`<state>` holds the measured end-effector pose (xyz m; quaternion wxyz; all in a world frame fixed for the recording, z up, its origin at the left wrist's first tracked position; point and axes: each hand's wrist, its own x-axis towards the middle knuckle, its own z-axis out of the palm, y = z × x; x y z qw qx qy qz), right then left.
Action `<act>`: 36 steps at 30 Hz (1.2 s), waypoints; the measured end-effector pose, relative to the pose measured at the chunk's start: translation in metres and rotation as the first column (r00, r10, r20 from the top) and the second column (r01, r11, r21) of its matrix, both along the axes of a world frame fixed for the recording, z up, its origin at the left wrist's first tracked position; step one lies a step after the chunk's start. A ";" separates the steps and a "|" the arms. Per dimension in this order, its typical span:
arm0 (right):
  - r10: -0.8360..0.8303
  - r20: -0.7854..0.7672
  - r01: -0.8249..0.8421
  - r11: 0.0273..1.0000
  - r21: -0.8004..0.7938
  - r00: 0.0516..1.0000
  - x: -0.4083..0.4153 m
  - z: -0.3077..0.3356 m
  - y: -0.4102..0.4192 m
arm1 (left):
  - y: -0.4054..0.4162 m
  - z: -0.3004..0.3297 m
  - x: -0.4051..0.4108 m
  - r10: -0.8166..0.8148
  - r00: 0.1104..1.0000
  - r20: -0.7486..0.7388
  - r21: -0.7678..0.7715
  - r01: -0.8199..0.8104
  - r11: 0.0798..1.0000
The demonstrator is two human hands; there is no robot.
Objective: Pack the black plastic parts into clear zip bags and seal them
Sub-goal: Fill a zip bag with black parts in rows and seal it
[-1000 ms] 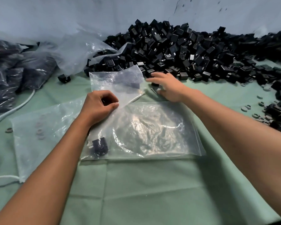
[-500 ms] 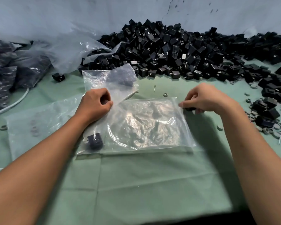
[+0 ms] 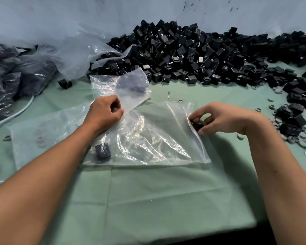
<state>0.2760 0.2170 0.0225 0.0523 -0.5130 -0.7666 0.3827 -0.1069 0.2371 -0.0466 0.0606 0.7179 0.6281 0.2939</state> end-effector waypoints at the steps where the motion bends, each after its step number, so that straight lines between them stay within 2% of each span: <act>1: 0.021 0.018 -0.021 0.999 0.025 1.000 -0.003 0.002 -0.001 | 0.000 0.000 0.000 0.002 1.000 0.000 0.000 -0.002 1.000; 5: -0.028 -0.100 0.045 0.985 0.166 0.995 -0.015 0.003 0.000 | 0.000 0.000 -0.001 0.011 1.000 0.000 -0.001 -0.011 1.000; 6: -0.059 -0.174 0.084 0.986 0.141 0.983 -0.018 0.002 -0.001 | 0.000 0.000 -0.001 0.013 1.000 0.002 -0.002 -0.013 1.000; 7: -0.102 -0.299 0.123 0.991 0.051 0.949 -0.020 0.000 -0.002 | 0.000 0.000 -0.001 0.015 1.000 0.003 -0.003 -0.015 1.000; 9: -0.235 -0.534 0.157 0.969 -0.189 0.812 -0.024 -0.005 -0.004 | 0.000 0.000 -0.001 0.019 1.000 0.001 0.000 -0.019 1.000; 12: -0.396 -0.700 0.036 0.883 -0.468 0.594 -0.027 -0.009 -0.010 | 0.000 0.000 -0.001 0.019 1.000 -0.001 -0.002 -0.019 1.000; 14: -0.406 -0.757 -0.094 0.849 -0.519 0.512 -0.030 -0.010 -0.013 | 0.000 0.001 -0.001 0.022 1.000 0.003 -0.003 -0.022 1.000; 18: -0.444 -0.799 -0.241 0.791 -0.562 0.406 -0.038 -0.015 -0.012 | 0.000 0.002 0.000 0.025 1.000 0.007 -0.006 -0.024 1.000; 21: -0.389 -0.783 -0.288 0.774 -0.563 0.485 -0.037 -0.019 -0.010 | -0.001 0.002 0.000 0.034 0.999 0.013 -0.014 -0.034 0.999; 23: -0.294 -0.783 -0.356 0.765 -0.536 0.549 -0.034 -0.020 -0.010 | -0.001 0.003 0.000 0.037 0.999 0.019 -0.019 -0.037 0.999; 27: -0.171 -0.836 -0.450 0.777 -0.440 0.521 -0.035 -0.020 -0.015 | -0.002 0.004 0.001 0.038 0.999 0.024 -0.031 -0.037 0.999; 28: -0.164 -0.823 -0.434 0.784 -0.443 0.544 -0.037 -0.019 -0.016 | -0.002 0.004 0.002 0.041 0.999 0.025 -0.035 -0.040 0.999; 30: -0.170 -0.707 -0.299 0.820 -0.488 0.686 -0.038 -0.016 -0.014 | -0.002 0.004 0.002 0.046 0.999 0.026 -0.035 -0.045 0.998; 32: -0.153 -0.517 -0.112 0.888 -0.445 0.842 -0.036 -0.008 -0.013 | -0.002 0.004 0.001 0.050 0.998 0.038 -0.032 -0.048 0.998; 34: -0.159 -0.378 0.028 0.944 -0.330 0.912 -0.034 -0.001 -0.012 | -0.003 0.005 0.001 0.053 0.998 0.044 -0.036 -0.051 0.998; 36: -0.225 -0.320 0.160 0.963 -0.217 0.920 -0.033 0.004 -0.009 | -0.004 0.006 0.002 0.057 0.997 0.048 -0.048 -0.054 0.997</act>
